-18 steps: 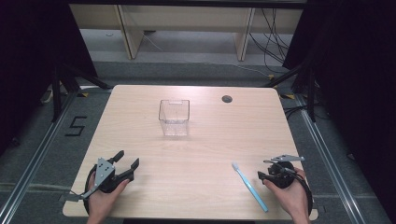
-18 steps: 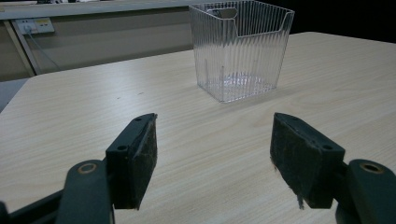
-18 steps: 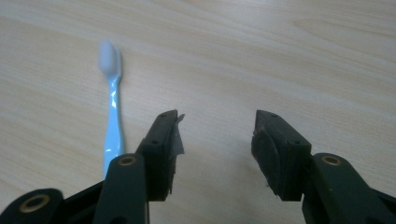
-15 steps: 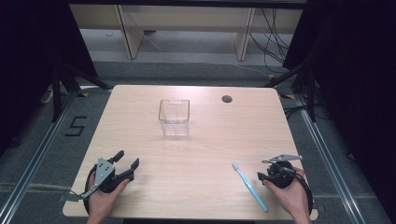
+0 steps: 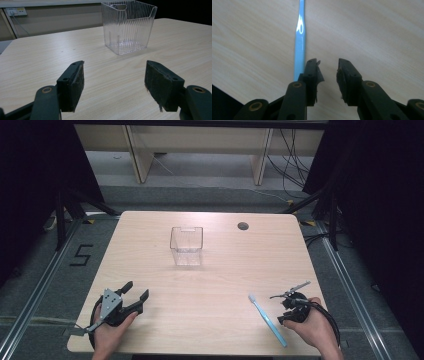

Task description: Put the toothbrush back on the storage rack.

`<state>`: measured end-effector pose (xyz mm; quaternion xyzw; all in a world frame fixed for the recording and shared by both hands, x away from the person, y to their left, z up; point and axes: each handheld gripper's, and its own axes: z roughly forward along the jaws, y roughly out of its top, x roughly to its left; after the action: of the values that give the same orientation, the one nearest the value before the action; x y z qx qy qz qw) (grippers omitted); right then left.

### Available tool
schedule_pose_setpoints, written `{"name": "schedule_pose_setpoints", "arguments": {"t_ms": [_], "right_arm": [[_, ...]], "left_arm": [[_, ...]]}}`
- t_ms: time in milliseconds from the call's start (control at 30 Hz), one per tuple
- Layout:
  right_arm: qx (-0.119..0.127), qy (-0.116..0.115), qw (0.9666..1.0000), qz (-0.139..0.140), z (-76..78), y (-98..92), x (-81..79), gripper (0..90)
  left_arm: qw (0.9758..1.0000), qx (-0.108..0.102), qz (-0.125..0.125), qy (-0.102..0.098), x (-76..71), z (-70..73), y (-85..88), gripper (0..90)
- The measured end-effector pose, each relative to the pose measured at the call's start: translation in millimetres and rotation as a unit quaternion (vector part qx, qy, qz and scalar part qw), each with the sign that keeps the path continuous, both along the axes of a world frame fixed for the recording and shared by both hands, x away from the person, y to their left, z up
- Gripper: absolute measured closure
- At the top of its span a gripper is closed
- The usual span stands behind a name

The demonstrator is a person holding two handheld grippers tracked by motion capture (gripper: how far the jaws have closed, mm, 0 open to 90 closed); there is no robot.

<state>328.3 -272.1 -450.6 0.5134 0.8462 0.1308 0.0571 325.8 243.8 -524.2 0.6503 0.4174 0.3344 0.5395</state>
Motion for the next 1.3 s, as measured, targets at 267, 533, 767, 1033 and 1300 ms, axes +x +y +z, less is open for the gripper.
{"name": "schedule_pose_setpoints", "arguments": {"t_ms": [267,533,767,1033,1300], "right_arm": [[-0.032,0.050,0.9977,0.033,-5.8,9.2,2.8,71.7],[-0.046,0.085,0.9938,0.054,-8.9,25.9,9.2,74.3],[-0.053,0.098,0.9919,0.061,-10.4,32.2,14.0,74.3],[-0.060,0.109,0.9899,0.067,-16.2,36.7,19.7,73.8],[-0.065,0.119,0.9886,0.064,-19.7,38.9,22.4,73.6]], "left_arm": [[0.9999,0.008,-0.002,0.006,0.7,0.8,0.4,31.8],[1.0000,0.003,-0.003,0.003,0.5,0.4,0.6,31.7],[1.0000,-0.002,-0.004,0.001,1.0,-0.1,-0.3,31.7],[1.0000,-0.002,-0.005,0.002,1.1,-0.2,-0.8,31.6],[1.0000,-0.002,-0.005,0.002,0.8,-0.1,-1.1,31.5]]}}
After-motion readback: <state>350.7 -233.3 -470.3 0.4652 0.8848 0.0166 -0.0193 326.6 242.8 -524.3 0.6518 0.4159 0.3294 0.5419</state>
